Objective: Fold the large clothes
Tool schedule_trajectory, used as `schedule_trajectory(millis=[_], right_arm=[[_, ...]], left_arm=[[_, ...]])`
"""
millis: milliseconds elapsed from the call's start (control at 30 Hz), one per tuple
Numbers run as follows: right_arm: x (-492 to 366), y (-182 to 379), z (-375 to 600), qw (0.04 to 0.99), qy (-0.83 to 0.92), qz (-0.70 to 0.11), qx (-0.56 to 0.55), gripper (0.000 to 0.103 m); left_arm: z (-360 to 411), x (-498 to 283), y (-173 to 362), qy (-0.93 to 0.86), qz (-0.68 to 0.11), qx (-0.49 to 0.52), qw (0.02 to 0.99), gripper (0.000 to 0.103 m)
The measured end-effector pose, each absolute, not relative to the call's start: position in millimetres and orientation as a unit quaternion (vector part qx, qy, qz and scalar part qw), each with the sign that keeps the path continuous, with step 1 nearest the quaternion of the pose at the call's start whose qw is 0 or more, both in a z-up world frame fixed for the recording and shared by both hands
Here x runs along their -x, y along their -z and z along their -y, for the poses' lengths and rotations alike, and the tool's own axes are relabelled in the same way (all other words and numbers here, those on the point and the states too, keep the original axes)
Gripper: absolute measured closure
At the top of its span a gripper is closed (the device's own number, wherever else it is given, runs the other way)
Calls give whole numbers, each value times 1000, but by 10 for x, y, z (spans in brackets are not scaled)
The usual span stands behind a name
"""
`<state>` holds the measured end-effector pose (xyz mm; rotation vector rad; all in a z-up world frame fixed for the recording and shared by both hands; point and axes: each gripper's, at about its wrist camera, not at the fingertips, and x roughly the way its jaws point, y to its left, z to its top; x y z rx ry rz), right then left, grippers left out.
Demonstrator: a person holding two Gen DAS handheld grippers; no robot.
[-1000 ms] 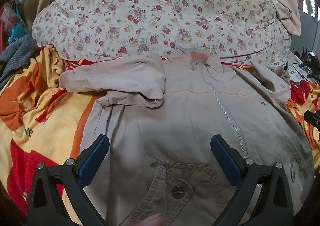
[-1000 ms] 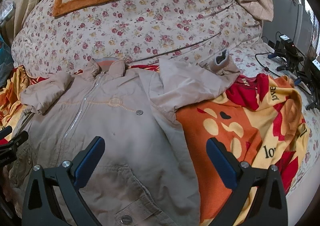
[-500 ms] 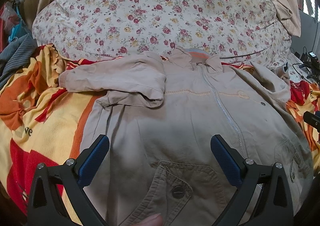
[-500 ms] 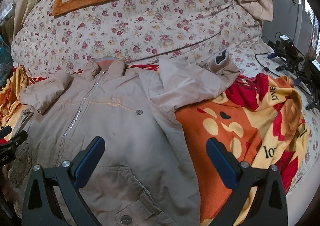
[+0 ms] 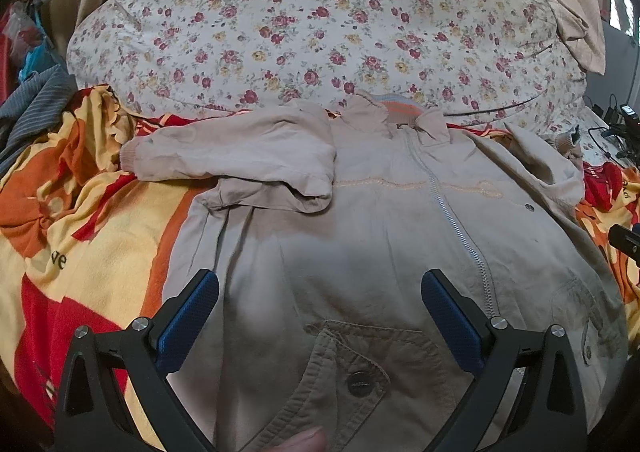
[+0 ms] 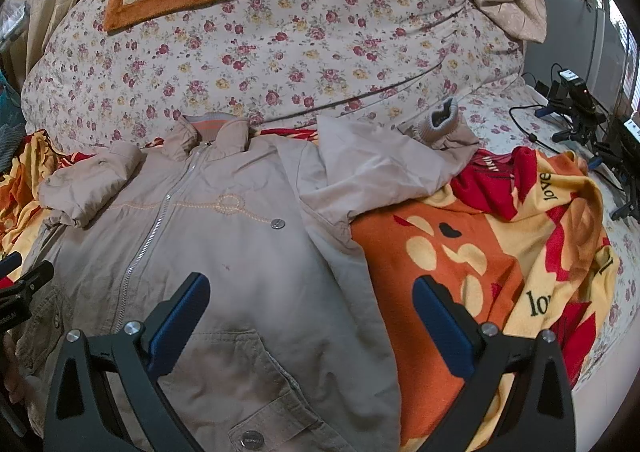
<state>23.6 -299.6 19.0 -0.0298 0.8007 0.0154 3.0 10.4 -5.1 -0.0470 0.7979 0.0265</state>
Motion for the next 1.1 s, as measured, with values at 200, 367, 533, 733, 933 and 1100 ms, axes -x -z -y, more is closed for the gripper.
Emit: schedule_trajectory(millis=[200,367,533,733,933,1100], right_arm=[[-250,-188,2981,921,-8,-390,15,0],[-256,-183,2969,921,-8,-390,13,0],[-262,-188,2973,920,-8,-391,14,0],[-293,-129,2975,914,0,-406,19,0],[-279,-113,2982,911,16,-412,31,0],[-275,-52,3004,912,27,-408,43,0]], left_arm=[[-116,-24,44,-14,-388,25,921,11],[-116,-26,46,-14,-388,24,921,11],[-119,-30,57,-16,-390,23,920,11],[-126,-59,118,-27,-395,16,918,11],[-60,-53,130,-24,-390,1,921,11],[-35,-94,162,-27,-397,-3,918,11]])
